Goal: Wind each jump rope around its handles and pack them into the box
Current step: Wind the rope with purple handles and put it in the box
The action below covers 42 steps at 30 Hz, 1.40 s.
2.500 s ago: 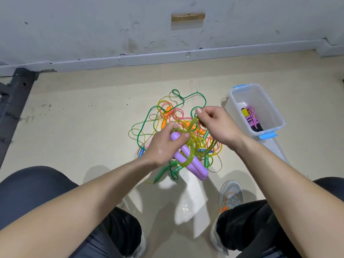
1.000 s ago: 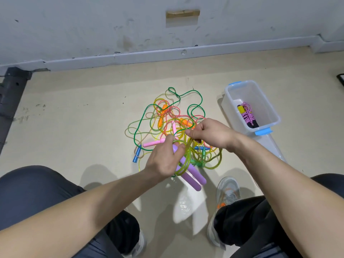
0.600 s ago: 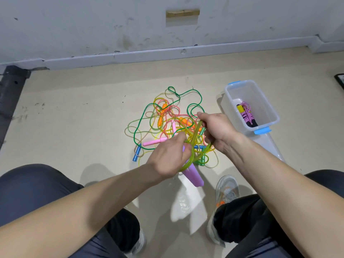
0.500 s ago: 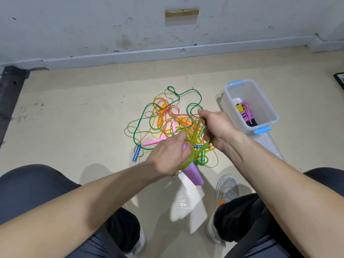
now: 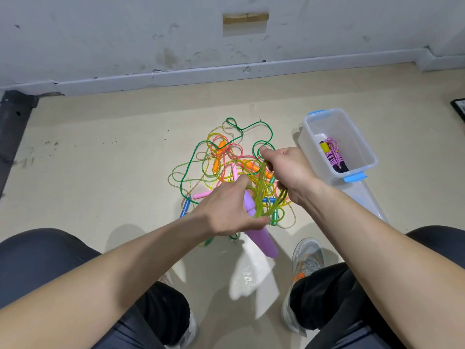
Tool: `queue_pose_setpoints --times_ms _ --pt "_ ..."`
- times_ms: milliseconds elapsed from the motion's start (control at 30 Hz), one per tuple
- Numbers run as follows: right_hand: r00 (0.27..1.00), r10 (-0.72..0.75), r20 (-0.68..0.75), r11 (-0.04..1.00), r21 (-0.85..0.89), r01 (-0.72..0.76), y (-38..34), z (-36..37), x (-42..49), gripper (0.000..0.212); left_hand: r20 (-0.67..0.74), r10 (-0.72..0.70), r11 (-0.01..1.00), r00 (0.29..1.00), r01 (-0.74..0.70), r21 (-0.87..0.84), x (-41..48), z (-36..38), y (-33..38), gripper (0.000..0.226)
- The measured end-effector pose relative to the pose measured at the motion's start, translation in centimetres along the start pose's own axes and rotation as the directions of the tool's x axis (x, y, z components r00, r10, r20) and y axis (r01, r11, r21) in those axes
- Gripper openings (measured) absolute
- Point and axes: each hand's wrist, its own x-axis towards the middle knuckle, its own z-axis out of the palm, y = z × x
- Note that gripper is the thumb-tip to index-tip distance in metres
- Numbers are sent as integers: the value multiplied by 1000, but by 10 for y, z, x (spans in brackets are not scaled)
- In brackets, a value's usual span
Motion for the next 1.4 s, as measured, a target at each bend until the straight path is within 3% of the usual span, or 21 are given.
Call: queue_pose_setpoints --times_ms 200,300,500,733,833,1167,1400 --pt "999 -42 -25 998 -37 41 0 -10 4 45 52 32 998 998 -29 -60 5 3 -11 50" --pt "999 -42 4 999 -7 42 -3 -12 2 48 34 38 993 999 -34 -113 7 5 -10 56" --pt "999 -11 32 1000 -27 11 -6 -13 -1 55 18 -24 937 1000 29 -348 12 8 -17 46" --pt "999 4 35 1000 1 -4 -7 -24 3 51 31 -26 879 999 38 -474 15 3 -19 48" --pt "998 -11 67 1000 13 11 -7 -32 3 48 -29 -23 875 999 6 -484 17 -4 -19 46" --pt "983 -176 42 980 105 171 -1 -46 6 15 29 25 683 999 4 -731 17 -29 -13 31" --pt "976 -202 87 971 148 187 -3 -43 1 17 32 18 575 999 16 -818 16 -43 -13 29"
